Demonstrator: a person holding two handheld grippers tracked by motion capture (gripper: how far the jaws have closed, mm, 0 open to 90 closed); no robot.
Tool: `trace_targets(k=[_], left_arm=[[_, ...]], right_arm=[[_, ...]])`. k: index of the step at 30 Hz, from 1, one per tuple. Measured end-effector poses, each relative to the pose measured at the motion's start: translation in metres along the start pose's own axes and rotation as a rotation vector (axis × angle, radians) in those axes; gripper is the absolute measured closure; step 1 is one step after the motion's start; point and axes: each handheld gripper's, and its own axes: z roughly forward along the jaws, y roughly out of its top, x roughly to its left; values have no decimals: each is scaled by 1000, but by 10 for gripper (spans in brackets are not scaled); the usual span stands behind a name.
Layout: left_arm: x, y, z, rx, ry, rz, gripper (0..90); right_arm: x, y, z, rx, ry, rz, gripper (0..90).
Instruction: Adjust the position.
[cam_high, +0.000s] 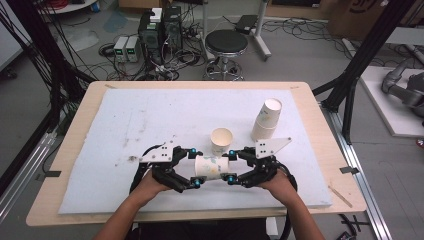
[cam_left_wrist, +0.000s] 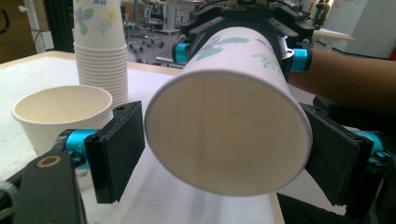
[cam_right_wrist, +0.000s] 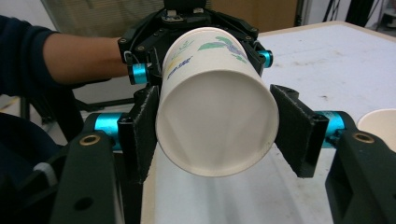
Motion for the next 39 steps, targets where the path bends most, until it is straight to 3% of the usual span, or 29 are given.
trace_targets(k=[3,12,14,15,20,21,28,29,30,31,32,33,34,35,39], left_arm=[[0,0,0,-5,-5,2,241],[0,9,-5,61,-6,-25,304],[0,13,-6,90,12,-41,310],[1,18,-9,119,18,-45,317],[1,26,-15,179,32,-36,323],[1,31,-16,218,39,-29,323],[0,42,-18,318,58,-6,323],[1,45,-16,371,69,3,322],[1,45,-16,371,69,3,322],[0,48,-15,417,72,14,322],[0,48,-15,417,72,14,322],[0,51,-12,466,72,25,322],[0,51,-12,466,72,25,322],[0,55,-10,512,75,35,322],[0,59,-7,560,88,39,322]], right_arm=[[-1,-1,0,-5,10,13,374],[-3,-4,2,24,13,37,364],[-1,-2,6,45,-28,43,215],[0,-1,7,55,-41,53,207],[2,2,9,68,-62,28,207],[3,5,9,78,-77,15,207],[7,13,15,129,-125,-56,207],[8,17,18,159,-147,-86,207],[8,17,18,159,-147,-86,207],[10,20,21,193,-158,-117,207],[10,21,23,211,-160,-131,207],[10,22,25,226,-161,-139,207],[10,22,25,226,-161,-139,207],[11,24,28,255,-172,-164,207],[12,27,30,283,-177,-192,207]])
